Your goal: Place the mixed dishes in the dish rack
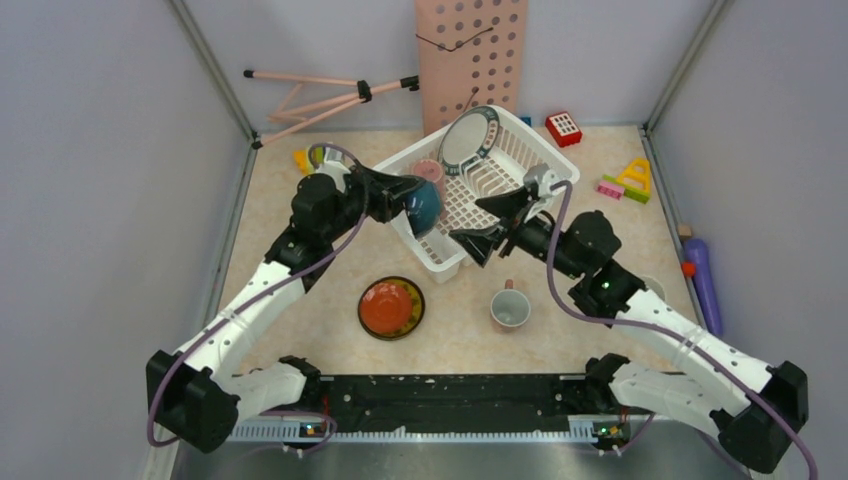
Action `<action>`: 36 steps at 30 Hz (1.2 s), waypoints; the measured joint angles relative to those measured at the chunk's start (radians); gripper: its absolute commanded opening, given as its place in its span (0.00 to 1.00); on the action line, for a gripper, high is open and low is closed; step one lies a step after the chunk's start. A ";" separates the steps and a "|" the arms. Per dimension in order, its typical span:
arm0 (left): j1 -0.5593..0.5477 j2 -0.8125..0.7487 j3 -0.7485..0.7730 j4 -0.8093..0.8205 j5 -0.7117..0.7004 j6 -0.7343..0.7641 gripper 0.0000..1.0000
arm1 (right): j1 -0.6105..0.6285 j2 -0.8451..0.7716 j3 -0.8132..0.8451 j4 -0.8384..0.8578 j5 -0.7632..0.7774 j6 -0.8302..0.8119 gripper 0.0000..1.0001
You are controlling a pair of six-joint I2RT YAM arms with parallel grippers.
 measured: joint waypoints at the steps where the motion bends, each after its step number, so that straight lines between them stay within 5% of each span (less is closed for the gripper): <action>1: -0.003 0.001 0.000 0.007 0.000 -0.005 0.00 | 0.011 0.016 0.000 0.009 0.008 0.000 0.96; 9: -0.023 0.036 0.000 0.018 -0.010 -0.053 0.00 | 0.173 0.187 0.031 0.004 0.200 -0.077 0.97; 22: -0.032 0.052 0.000 0.015 -0.012 -0.074 0.00 | 0.212 0.301 0.109 0.013 0.328 -0.132 0.98; 27: -0.032 0.052 0.000 0.011 -0.017 -0.074 0.00 | 0.213 0.321 0.120 0.002 0.330 -0.140 0.85; 36: -0.026 0.083 0.013 0.009 -0.040 -0.073 0.00 | 0.214 0.346 0.154 -0.041 0.363 -0.164 0.42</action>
